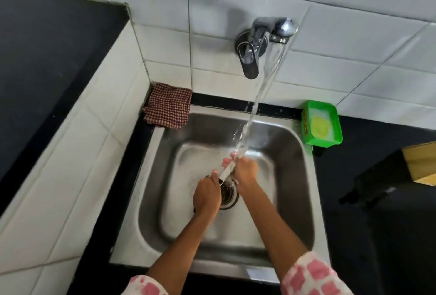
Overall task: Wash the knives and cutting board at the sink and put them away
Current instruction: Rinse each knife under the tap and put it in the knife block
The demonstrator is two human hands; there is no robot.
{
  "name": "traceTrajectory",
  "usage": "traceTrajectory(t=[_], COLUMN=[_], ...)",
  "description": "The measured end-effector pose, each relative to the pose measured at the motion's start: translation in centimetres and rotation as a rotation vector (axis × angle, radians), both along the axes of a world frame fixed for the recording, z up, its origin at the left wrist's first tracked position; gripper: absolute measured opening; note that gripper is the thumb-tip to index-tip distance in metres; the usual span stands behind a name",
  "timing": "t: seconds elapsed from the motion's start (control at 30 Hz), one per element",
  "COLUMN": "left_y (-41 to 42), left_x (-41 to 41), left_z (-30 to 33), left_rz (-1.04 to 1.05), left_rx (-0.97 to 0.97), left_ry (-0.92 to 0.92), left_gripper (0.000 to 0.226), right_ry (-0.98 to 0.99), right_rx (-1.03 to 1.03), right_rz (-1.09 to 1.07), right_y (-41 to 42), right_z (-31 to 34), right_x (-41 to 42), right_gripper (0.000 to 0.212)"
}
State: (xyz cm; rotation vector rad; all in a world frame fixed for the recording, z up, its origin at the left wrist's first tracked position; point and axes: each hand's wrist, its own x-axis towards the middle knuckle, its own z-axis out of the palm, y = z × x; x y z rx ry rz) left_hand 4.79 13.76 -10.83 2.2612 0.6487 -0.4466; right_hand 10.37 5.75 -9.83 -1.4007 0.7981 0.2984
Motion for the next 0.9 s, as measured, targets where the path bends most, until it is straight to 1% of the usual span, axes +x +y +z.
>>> traceTrajectory(t=[0.07,0.1,0.17,0.23,0.3,0.4,0.47,0.53,0.6,0.63,0.67,0.7,0.73,0.77,0.8,0.9], left_y=[0.1,0.2,0.7,1.1,1.1,1.2,1.5,2.0,2.2,2.1,2.0,1.9,1.9,2.1,2.5,4.1], left_x=[0.7,0.8,0.5,-0.1,-0.1,0.0,-0.3,-0.5,-0.7,-0.9,-0.9,-1.0,-1.2,-1.2,-1.2,-0.8], left_z=[0.7,0.9,0.7,0.8,1.0,1.2,1.1,0.6,0.3,0.2,0.3,0.3,0.2,-0.1,-0.2,-0.7], left_rz=[0.048,0.029,-0.067,-0.121,-0.117,-0.106,-0.159,-0.228,-0.285,-0.294,-0.269,-0.222,-0.162,-0.104,-0.061,0.013], left_rx=[0.023,0.063,0.167,0.204,0.164,0.038,-0.054,-0.055,-0.047,-0.083,-0.157,-0.29,-0.451,-0.588,-0.676,-0.816], left_ry=[0.014,0.012,-0.053,-0.107,-0.117,-0.111,-0.142,-0.163,-0.172,-0.171,-0.159,-0.121,-0.075,-0.035,-0.012,-0.001], left_gripper=[0.06,0.06,0.058,0.05,0.044,0.043,0.047,0.053,0.052,0.045,0.034,0.023,0.017,0.016,0.017,0.035], right_ry=[-0.02,-0.026,-0.022,-0.024,-0.033,-0.069,-0.062,-0.025,-0.025,-0.035,-0.046,-0.068,-0.095,-0.129,-0.159,-0.188], right_rx=[-0.016,-0.014,0.082,0.103,0.067,0.013,-0.037,-0.025,-0.067,-0.054,0.002,0.091,0.155,0.17,0.169,0.177], right_rz=[0.087,0.091,0.006,-0.118,-0.14,0.011,0.09,0.022,-0.071,-0.103,-0.107,-0.101,-0.068,-0.01,0.054,0.193], right_y=[1.4,1.7,1.6,0.6,0.4,2.3,2.7,1.9,0.6,0.4,0.6,0.9,1.1,1.0,0.8,-0.4], right_z=[-0.4,-0.2,0.7,1.5,2.0,2.2,2.6,2.6,2.9,3.1,3.5,3.8,4.4,4.9,5.1,5.2], right_x=[-2.0,-2.4,-1.4,1.0,2.0,-0.4,-1.1,0.5,2.4,2.8,2.8,2.5,2.1,1.6,1.1,0.4], right_gripper=[0.032,0.032,0.029,0.028,0.024,0.015,0.014,0.019,0.024,0.027,0.03,0.034,0.035,0.033,0.031,0.026])
